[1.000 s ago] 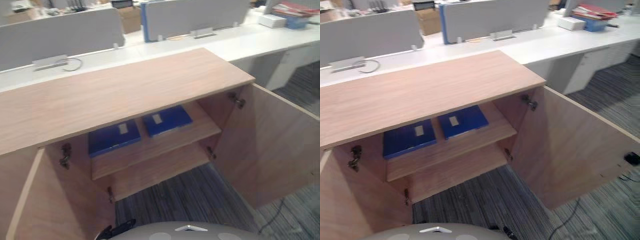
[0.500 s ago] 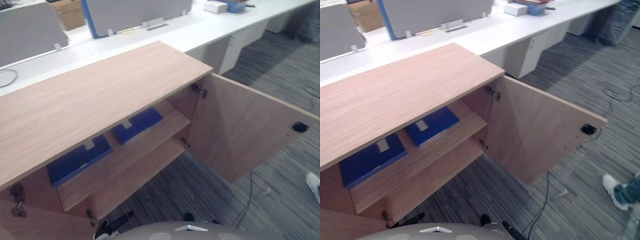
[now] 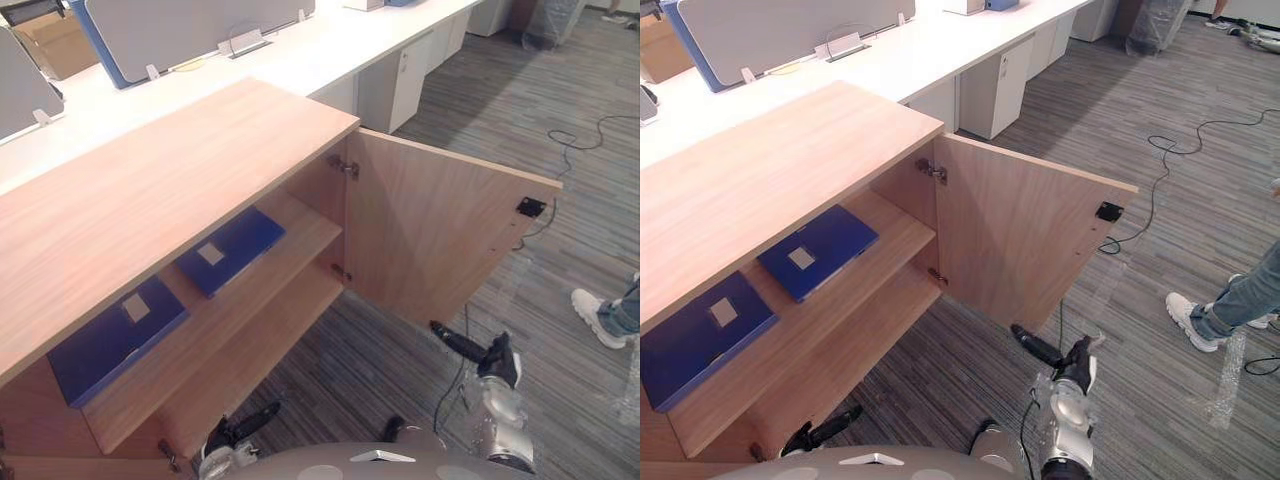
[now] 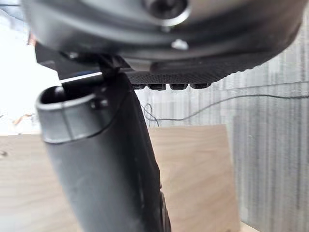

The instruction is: Walk over to the cabinet, pick up the folder, carry it to the office cabinet, place the folder inside the office cabinet, then close the office cabinet door

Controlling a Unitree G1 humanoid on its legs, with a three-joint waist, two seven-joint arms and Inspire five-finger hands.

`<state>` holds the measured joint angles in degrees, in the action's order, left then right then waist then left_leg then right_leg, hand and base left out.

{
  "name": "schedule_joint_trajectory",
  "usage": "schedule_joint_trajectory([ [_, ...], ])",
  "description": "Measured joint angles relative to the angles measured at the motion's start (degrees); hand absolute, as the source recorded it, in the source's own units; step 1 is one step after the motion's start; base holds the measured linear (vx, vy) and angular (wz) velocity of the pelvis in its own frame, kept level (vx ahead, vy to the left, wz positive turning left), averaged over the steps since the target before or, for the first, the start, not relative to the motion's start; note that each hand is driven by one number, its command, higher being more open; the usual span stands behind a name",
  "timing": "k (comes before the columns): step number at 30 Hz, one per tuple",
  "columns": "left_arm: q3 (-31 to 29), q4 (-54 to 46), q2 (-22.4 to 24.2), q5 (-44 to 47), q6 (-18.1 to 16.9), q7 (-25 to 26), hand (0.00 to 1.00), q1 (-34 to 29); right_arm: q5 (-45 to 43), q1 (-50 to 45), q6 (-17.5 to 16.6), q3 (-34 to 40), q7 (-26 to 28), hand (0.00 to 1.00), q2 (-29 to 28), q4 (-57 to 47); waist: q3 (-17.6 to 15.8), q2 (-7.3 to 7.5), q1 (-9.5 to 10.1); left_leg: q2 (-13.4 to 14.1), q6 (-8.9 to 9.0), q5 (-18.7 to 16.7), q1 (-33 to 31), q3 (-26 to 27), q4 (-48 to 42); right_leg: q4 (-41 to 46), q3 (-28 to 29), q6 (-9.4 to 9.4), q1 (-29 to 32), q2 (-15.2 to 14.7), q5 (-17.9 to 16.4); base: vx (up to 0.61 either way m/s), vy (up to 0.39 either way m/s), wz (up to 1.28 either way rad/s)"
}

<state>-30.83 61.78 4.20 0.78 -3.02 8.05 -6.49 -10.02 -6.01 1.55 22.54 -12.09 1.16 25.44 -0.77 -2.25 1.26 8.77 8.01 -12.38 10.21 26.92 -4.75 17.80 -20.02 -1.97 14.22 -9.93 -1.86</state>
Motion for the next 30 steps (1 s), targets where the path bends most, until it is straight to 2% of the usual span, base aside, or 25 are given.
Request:
schedule_joint_trajectory([
  [2, 0.2, 0.1, -0.8, 1.7, 0.0, 0.0, 1.00, -0.5, -0.8, 0.0, 0.0, 0.7, 0.2, 1.00, 1.0, 0.0, 1.0, -0.44, 0.03, 1.6, 0.66, 1.2, -2.0, -2.1, 1.2, -5.1, -1.3, 0.46, -1.0, 2.5, 2.4, 0.08, -0.114, 0.26],
  [5, 2.7, 0.2, -1.8, 1.5, 0.0, -0.2, 1.00, -0.5, -2.2, 0.2, 0.0, 1.2, 1.5, 1.00, 2.0, 0.1, 1.5, -0.38, 0.08, 2.8, 1.37, 2.0, -3.4, -4.1, 2.1, -8.4, -1.7, 0.99, -1.6, 4.5, 3.6, 0.07, -0.067, 0.23],
  [10, 12.1, 0.1, -3.7, 0.8, -0.1, -2.0, 1.00, -0.7, -3.1, 5.0, -0.9, 0.4, 3.2, 1.00, 6.2, 0.1, 2.3, -1.50, 0.13, 3.9, 1.55, 2.2, -4.0, -10.2, 3.0, -13.4, -1.9, 1.53, -3.5, 6.8, 5.6, 0.05, -0.007, 0.05],
  [13, 15.6, 0.0, -4.9, 0.5, -0.4, -2.5, 1.00, -0.7, -4.9, 8.9, -1.7, 0.3, 3.1, 1.00, 8.9, 0.1, 2.3, -1.47, 0.00, 3.5, 1.57, 2.1, -4.8, -11.5, 2.7, -16.0, -2.0, 1.16, -4.6, 6.8, 7.2, 0.00, 0.061, 0.14],
  [18, 17.5, 0.0, -7.1, -1.5, -0.5, -2.5, 1.00, -1.5, -8.7, 14.1, -1.9, -2.3, 3.6, 1.00, 14.9, 2.4, 2.2, -1.45, 0.04, 3.0, 1.41, 1.8, -5.9, -13.0, 1.6, -19.1, -2.4, 0.96, -6.0, 6.8, 8.9, -0.01, 0.046, 0.12],
  [24, 19.4, 0.3, -7.4, -1.5, -0.6, -2.7, 1.00, -3.2, -11.9, 19.0, -1.9, -5.0, 3.8, 1.00, 21.6, 7.9, 1.5, -2.75, -0.24, 1.9, 0.99, 1.6, -7.5, -14.8, 0.3, -21.3, -3.0, 0.79, -6.6, 6.0, 10.9, -0.02, 0.054, 0.08],
  [30, 19.3, 0.6, -7.4, -1.4, -0.6, -2.7, 1.00, -4.8, -13.4, 25.4, -2.0, -6.9, 3.6, 1.00, 27.6, 11.1, -0.3, -4.81, -0.82, 1.7, 0.80, 1.3, -8.0, -16.1, -1.1, -22.2, -3.4, 0.71, -7.4, 5.6, 11.5, -0.04, 0.055, 0.05],
])
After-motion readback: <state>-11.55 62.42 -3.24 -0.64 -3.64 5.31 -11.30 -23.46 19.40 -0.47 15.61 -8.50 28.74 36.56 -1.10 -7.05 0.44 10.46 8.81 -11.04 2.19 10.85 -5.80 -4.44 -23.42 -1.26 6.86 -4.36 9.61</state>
